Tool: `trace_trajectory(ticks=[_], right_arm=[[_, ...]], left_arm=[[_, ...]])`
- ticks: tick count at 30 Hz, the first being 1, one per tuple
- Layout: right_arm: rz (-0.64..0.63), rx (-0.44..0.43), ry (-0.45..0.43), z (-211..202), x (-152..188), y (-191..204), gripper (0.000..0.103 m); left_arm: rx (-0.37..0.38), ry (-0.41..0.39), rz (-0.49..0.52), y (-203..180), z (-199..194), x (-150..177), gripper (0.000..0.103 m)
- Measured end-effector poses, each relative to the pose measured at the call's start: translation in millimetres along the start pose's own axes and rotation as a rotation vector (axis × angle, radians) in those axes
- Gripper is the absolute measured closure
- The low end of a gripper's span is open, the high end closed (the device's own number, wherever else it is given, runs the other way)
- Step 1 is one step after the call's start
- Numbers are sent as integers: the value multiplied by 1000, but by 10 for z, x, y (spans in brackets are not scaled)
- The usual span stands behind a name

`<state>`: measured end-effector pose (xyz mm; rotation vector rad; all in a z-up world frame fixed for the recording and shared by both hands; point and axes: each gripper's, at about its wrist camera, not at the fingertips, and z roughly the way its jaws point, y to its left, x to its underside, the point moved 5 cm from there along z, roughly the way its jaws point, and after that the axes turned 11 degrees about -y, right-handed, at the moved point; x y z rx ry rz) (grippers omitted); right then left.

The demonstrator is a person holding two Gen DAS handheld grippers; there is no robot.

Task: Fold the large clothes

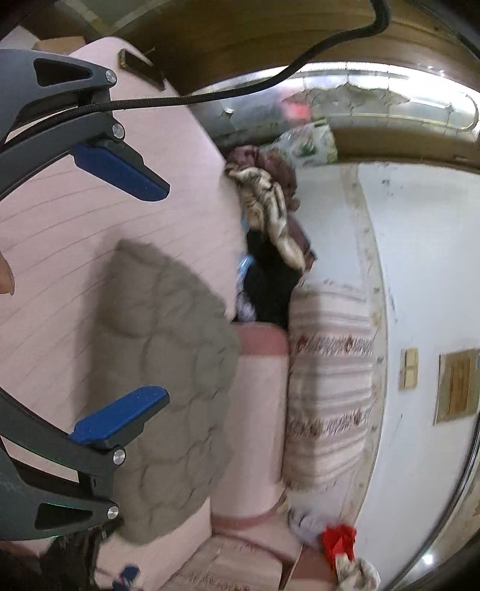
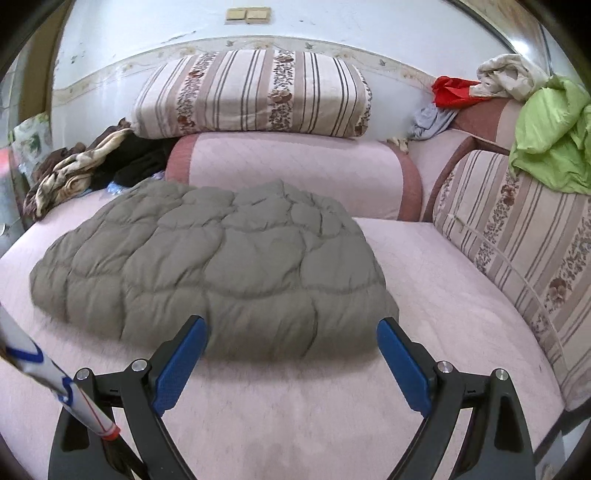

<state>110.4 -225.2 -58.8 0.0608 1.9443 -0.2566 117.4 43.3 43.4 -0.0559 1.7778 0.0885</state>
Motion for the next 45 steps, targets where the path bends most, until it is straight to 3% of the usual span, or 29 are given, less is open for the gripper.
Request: trace_trajectory(ticks=[8, 12, 20, 34, 45], right_arm=[[45, -23, 79, -424, 368, 24, 7], [56, -30, 108, -515, 499, 6, 7], [35, -26, 125, -607, 594, 49, 7], [46, 7, 145, -592, 642, -46, 7], [13, 19, 155, -558, 691, 22, 7]], left_arm=[[97, 119, -44, -56, -558, 239, 3], [77, 174, -17, -62, -639, 319, 3], [-7, 258, 40, -83, -668, 454, 3], [38, 333, 63, -253, -668, 609, 3], [67, 394, 15, -244, -591, 720, 3]])
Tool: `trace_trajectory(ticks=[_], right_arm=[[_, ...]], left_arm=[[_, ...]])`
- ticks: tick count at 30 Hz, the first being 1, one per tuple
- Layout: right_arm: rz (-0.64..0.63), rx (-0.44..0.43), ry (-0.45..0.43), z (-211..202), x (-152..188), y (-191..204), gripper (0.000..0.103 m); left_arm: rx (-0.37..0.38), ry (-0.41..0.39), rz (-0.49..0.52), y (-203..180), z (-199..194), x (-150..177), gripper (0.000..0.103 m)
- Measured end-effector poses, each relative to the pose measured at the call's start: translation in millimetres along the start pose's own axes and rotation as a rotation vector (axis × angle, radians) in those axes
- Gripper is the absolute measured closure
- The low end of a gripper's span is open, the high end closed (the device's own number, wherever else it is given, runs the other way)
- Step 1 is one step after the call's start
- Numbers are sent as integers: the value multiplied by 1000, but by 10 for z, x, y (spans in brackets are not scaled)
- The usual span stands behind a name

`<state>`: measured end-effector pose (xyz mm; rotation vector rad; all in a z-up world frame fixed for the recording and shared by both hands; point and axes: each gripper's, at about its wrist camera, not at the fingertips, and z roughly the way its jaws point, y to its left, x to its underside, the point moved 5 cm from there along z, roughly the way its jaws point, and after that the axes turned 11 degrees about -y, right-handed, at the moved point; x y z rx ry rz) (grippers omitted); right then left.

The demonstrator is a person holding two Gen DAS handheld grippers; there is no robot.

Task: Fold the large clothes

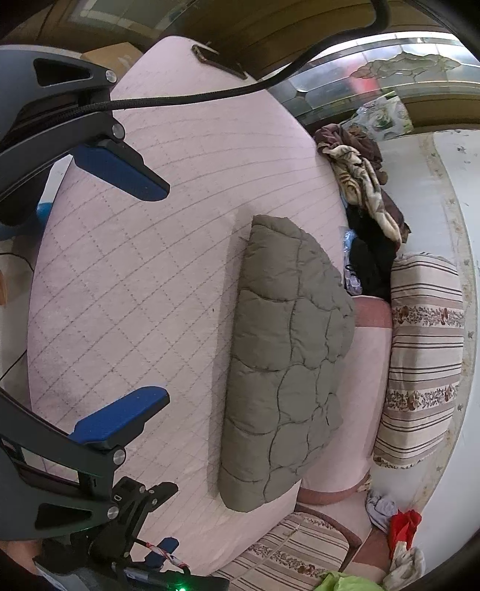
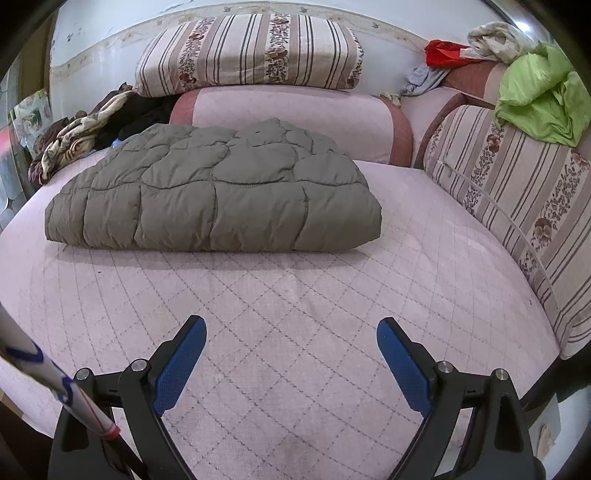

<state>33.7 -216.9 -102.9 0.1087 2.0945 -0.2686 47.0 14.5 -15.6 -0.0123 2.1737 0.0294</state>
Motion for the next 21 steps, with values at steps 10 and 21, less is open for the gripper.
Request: trace_trajectory(ticks=[10, 21], right_arm=[[-41, 8, -9, 6, 18, 93, 7], [-38, 8, 4, 24, 28, 98, 7]], left_arm=[[5, 28, 5, 0, 73, 65, 3], [-9, 46, 34, -10, 150, 149, 3]])
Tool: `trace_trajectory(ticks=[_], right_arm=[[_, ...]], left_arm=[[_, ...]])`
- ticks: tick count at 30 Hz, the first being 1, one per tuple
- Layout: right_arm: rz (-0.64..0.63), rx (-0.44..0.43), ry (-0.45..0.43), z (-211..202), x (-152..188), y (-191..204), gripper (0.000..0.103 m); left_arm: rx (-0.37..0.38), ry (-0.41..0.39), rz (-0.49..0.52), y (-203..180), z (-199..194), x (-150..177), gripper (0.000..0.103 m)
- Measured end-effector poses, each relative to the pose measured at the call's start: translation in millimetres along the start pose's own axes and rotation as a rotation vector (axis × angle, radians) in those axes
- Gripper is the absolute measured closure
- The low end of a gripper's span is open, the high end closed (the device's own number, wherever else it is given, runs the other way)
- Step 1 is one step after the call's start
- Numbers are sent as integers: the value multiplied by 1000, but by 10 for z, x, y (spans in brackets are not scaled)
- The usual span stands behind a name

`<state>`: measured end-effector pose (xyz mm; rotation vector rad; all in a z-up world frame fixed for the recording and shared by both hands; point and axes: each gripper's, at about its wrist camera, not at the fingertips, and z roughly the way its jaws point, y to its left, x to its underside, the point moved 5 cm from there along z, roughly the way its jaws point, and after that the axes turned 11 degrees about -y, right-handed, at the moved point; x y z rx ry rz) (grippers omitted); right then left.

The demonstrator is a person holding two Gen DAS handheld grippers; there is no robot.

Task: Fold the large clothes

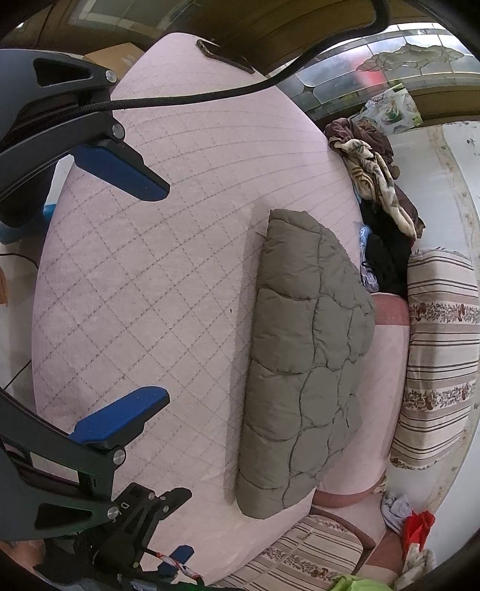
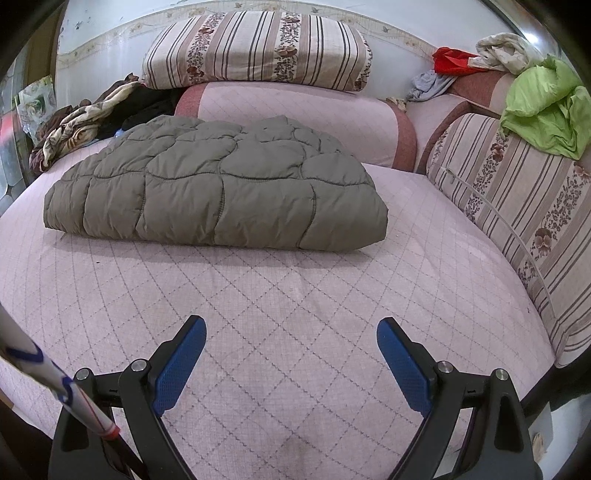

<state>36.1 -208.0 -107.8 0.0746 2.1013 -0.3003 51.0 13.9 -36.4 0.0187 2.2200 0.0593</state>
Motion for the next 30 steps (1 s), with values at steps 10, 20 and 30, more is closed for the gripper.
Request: trace_trajectory(ticks=[10, 20, 30], right_arm=[[-22, -3, 18, 5, 32, 66, 7], [-9, 17, 64, 55, 79, 36, 7], [-20, 13, 82, 32, 116, 78, 7]], left_arm=[[-1, 13, 42, -53, 36, 80, 3], [11, 37, 45, -76, 82, 134, 3], [12, 51, 57, -129, 112, 183, 3]])
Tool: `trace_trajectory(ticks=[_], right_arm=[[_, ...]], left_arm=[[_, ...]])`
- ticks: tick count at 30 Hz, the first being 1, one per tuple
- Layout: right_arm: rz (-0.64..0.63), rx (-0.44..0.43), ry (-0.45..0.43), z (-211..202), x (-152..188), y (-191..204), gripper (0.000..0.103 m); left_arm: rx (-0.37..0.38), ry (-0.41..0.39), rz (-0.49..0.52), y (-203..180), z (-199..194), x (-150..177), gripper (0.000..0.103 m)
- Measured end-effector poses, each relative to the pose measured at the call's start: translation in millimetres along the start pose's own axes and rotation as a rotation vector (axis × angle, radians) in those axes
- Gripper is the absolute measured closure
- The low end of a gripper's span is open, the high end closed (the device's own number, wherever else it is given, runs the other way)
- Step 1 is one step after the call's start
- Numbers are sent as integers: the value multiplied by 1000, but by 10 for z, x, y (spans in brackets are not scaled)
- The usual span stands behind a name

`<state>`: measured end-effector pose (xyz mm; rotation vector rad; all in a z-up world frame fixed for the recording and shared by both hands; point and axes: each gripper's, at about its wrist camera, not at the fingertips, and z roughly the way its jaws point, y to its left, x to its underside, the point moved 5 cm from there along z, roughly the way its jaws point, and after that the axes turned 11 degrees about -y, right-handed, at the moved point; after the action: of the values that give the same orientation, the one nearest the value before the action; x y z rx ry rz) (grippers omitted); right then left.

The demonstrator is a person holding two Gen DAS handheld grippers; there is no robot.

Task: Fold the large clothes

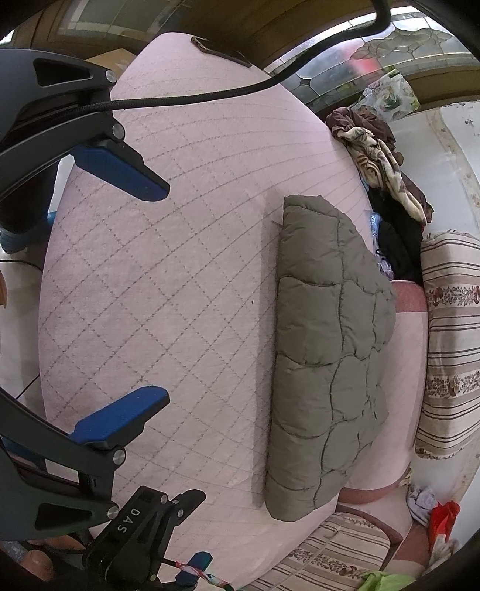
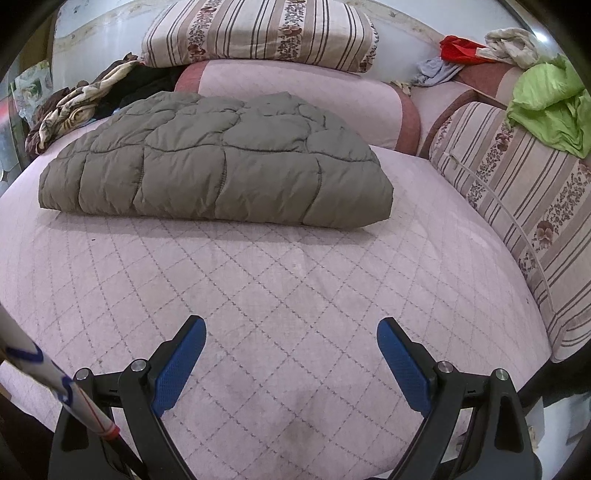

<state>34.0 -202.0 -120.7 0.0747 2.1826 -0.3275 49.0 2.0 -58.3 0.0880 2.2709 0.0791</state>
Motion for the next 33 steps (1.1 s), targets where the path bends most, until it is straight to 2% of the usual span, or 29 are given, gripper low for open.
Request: trace_trajectory(ticks=[33], right_arm=[[8, -23, -17, -41, -1, 76, 7]], left_arm=[[6, 55, -3, 24, 164, 117, 3]])
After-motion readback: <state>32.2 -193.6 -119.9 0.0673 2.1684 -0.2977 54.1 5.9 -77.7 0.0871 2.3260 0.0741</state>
